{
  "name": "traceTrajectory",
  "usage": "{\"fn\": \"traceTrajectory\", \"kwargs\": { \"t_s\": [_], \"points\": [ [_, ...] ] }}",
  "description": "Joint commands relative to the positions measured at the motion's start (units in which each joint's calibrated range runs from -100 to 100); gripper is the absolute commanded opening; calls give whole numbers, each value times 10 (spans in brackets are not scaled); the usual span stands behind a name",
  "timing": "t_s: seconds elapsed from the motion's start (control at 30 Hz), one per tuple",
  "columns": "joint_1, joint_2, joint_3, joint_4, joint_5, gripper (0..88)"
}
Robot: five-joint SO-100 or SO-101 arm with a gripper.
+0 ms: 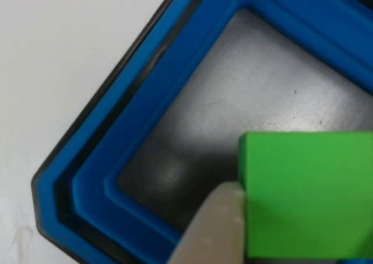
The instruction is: Pick up green cube and drop it in the blue box
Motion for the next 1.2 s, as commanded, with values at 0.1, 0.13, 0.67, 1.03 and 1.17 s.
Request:
{"fn": "traceTrajectory", "kwargs": {
  "t_s": [0.1, 0.13, 0.67, 1.03, 1.17],
  "points": [
    [-3, -9, -37, -10, 0, 151],
    [-3, -9, -37, -10, 0, 164],
    [2, -18, -37, -10, 1, 348],
    [4, -113, -9, -1, 0, 344],
    [4, -166, 8, 5, 0, 342]
  ]
}}
